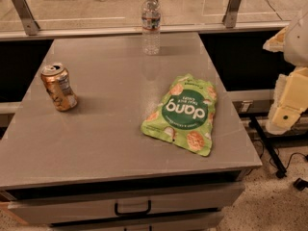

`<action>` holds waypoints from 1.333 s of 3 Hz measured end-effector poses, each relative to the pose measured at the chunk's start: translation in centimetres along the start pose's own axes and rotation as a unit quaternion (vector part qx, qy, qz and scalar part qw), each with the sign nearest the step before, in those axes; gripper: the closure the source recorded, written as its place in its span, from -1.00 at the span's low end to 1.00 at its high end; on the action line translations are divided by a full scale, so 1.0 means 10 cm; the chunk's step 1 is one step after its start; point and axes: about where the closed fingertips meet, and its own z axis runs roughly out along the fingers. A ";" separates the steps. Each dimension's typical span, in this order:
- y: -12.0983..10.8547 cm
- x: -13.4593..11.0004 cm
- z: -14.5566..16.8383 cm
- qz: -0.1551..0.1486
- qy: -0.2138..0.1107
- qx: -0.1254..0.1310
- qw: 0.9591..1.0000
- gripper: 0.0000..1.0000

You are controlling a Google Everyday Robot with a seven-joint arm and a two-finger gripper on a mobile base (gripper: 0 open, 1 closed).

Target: Pick water bottle

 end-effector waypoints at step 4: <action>-1.09 -0.58 0.62 -0.064 -0.136 0.058 0.987 -1.00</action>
Offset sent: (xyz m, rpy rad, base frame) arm 0.0402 0.0127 -0.0169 0.0717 -0.0307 0.0902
